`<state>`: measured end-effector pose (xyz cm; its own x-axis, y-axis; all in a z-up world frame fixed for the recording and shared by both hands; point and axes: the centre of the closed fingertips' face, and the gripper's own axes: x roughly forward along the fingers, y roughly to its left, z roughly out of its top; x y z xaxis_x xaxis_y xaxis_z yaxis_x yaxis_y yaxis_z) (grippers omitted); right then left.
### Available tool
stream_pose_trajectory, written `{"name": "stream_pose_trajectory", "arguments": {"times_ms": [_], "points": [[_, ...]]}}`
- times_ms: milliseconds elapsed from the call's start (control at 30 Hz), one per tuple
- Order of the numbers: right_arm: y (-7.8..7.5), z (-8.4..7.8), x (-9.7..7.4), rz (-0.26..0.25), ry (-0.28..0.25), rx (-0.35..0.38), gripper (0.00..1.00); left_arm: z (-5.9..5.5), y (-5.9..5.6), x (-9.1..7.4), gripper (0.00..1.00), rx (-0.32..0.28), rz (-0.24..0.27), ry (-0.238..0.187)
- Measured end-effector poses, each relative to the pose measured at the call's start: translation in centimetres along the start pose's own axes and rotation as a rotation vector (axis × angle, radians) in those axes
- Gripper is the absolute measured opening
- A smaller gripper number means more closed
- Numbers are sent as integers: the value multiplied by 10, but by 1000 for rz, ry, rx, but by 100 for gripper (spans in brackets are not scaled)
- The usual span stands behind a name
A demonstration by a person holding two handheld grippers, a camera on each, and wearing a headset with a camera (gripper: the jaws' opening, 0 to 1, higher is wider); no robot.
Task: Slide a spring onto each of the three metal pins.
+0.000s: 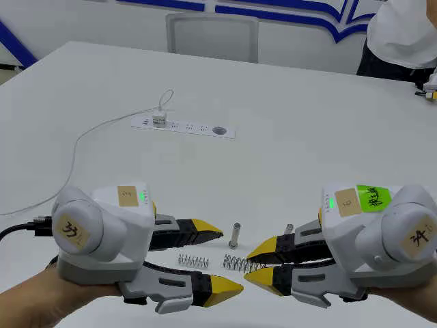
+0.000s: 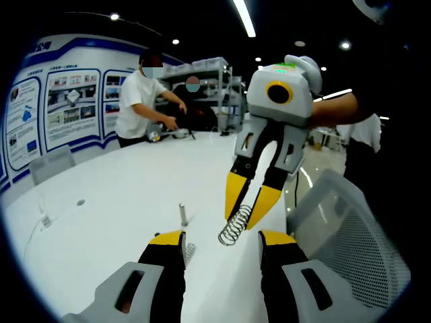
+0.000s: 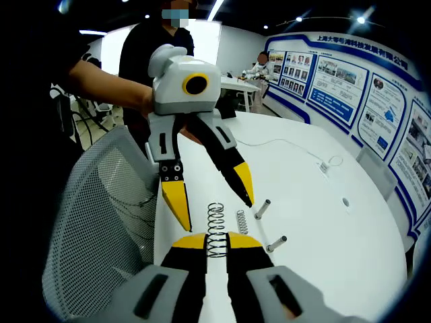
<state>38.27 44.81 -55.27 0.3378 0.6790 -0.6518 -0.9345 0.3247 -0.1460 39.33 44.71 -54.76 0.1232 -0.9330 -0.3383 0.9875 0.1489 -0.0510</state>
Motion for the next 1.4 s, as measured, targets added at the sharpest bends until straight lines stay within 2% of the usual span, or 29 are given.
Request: {"name": "stream_pose_trajectory", "arguments": {"times_ms": [100, 233, 533, 633, 833, 1000, 1100, 1400], "points": [[2, -1, 1, 10, 8, -20, 10, -1, -3, 0, 37, 4, -14, 6], [5, -1, 2, 23, 12, -32, 10, -3, -6, 1, 34, 16, -30, 19], [6, 0, 2, 33, 18, -54, 10, -5, -14, 2, 15, 31, -83, 47], [7, -1, 1, 36, 21, -59, 10, -5, -14, 3, 13, 51, -78, 53], [8, 1, 0, 48, 31, -81, 10, -4, -15, 3, 11, 55, -79, 55], [8, 0, 1, 56, 48, -109, 10, -6, -15, 3, 10, 107, -77, 73], [8, 1, 2, 62, 46, -131, 11, -6, -15, 2, 9, 112, -81, 69], [10, 2, 1, 80, 29, -126, 12, -5, -18, 0, 9, 110, -96, 59]]}}
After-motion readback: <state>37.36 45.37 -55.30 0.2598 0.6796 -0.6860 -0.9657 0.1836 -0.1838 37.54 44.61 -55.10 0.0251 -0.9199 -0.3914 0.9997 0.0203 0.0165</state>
